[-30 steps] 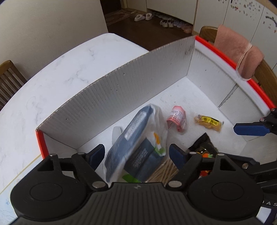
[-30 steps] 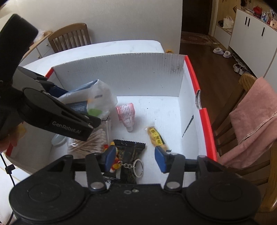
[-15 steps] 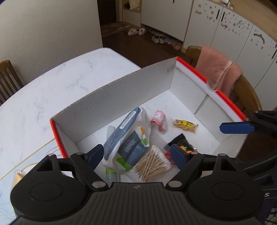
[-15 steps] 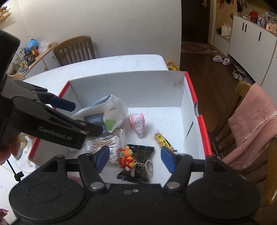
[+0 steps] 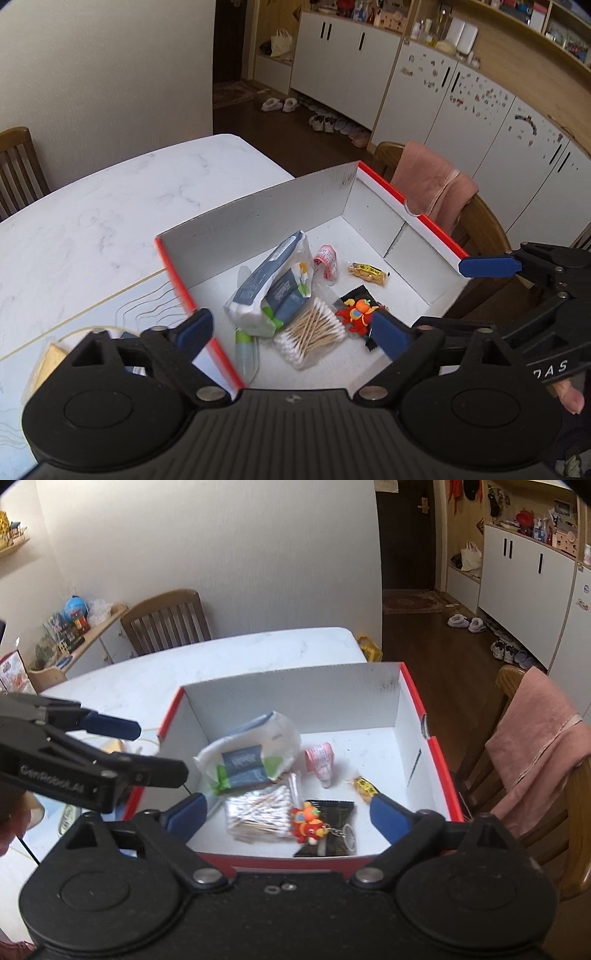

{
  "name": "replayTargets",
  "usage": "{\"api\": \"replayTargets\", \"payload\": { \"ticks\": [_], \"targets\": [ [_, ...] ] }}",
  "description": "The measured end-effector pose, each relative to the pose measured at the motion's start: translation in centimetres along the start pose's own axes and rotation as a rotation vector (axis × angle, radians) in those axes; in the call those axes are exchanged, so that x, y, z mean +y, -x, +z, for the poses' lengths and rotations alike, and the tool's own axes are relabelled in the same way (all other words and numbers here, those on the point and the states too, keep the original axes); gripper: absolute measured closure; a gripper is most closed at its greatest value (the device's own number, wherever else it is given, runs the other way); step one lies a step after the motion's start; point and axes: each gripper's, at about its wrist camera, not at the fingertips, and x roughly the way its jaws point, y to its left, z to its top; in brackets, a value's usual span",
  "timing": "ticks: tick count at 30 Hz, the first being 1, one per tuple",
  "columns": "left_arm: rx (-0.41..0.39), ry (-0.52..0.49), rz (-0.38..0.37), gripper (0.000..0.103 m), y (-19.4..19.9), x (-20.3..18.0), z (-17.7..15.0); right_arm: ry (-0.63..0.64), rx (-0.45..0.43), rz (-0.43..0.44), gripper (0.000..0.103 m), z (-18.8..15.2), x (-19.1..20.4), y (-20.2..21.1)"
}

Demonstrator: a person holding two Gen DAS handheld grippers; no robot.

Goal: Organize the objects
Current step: 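Withdraw both tools from the box back toward the remaining items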

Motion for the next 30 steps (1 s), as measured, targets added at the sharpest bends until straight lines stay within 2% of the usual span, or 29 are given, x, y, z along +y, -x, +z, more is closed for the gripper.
{"api": "replayTargets", "payload": {
  "ticks": [7, 16, 30],
  "targets": [
    [-0.037, 0.024, -0.016, 0.002, 3.1, 2.2, -2.1, -0.017, -0.007, 0.025, 0.001, -0.6, 2.9, 0.8],
    [-0.101, 0.058, 0.011, 0.001, 7.1, 6.0, -6.0, -0.010, -0.011, 0.057, 0.001, -1.9, 7.6, 1.4],
    [-0.150, 0.057, 0.178, 0.001, 11.5, 12.6, -12.7, 0.024, 0.034, 0.063, 0.001, -4.2, 14.8, 0.0]
  ]
}}
